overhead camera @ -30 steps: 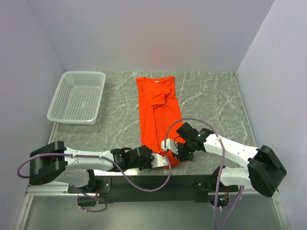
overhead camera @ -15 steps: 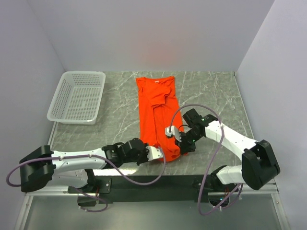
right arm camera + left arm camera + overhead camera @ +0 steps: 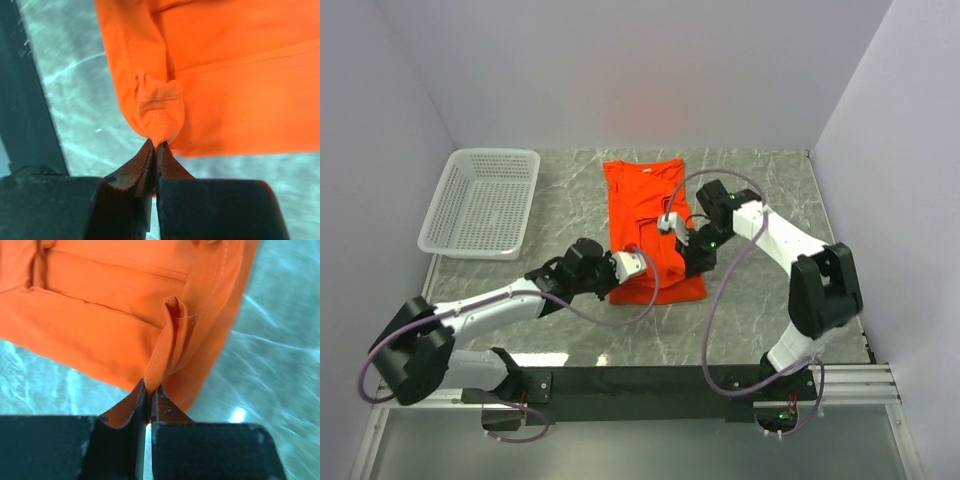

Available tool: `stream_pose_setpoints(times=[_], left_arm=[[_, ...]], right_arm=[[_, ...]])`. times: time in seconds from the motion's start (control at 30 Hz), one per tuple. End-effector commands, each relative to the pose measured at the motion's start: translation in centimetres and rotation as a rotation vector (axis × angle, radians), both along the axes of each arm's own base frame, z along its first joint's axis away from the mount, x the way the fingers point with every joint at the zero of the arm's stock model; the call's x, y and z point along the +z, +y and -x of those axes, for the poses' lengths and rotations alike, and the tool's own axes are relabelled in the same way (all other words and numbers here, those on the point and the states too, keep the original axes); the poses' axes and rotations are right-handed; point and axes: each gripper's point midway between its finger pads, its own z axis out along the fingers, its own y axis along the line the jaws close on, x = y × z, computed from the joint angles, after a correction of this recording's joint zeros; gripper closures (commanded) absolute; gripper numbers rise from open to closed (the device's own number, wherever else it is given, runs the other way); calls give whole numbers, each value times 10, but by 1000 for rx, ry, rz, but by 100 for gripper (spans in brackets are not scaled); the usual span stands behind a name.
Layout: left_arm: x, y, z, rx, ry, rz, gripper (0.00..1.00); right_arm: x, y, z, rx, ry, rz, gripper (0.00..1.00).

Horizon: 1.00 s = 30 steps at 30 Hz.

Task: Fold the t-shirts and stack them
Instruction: Fold the tshirt

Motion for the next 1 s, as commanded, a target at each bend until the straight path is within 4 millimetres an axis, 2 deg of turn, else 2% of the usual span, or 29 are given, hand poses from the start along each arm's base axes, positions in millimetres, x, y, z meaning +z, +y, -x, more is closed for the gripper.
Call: stream_pose_setpoints(times=[0.0,0.03,0.07,0.1,0.2,0.23,0.27,0.33,0.4,0.43,0.47,0.5,0.67,0.7,0.97], left_arm=[[24,-16,-35,-24,-68,59,99],[23,-11,-47,-1,-67,59,99],[31,-15,-56,0,-76,76,99],[21,-15,-63,7,-60,60,99],[17,-16,-90,41,-55,48,99],[19,-13,-100,62,-64,52,99],[18,-12,-106,75,-64,55,99],[18,-11,-124,109,-63,65,99],[18,-13,-138,127,-56,73,99],[17,-11,-144,135,-53,74,99],[22,-13,-151,139,-60,82,99],[14,-14,-154,144,-44,72,99],[16,-18,-174,157,-37,85,99],[9,-19,-175,154,-20,75,99],[-3,-14,-188,172,11,63,99]], right_arm=[[11,6,-30,-51,11,-16,100],[11,5,-37,-67,19,-12,100],[9,8,-50,-78,21,-8,100],[8,9,-55,-84,26,-9,100],[4,11,-79,-121,45,-10,100],[-3,9,-86,-142,65,-5,100],[2,11,-97,-158,53,-14,100],[-4,11,-107,-179,65,-10,100],[-1,11,-121,-205,48,-14,100],[-6,11,-124,-215,62,-4,100],[-3,13,-131,-221,49,-10,100],[-3,12,-135,-231,49,-10,100],[-5,17,-155,-276,41,-13,100],[-5,18,-158,-280,40,-14,100],[-14,18,-175,-331,37,9,100]])
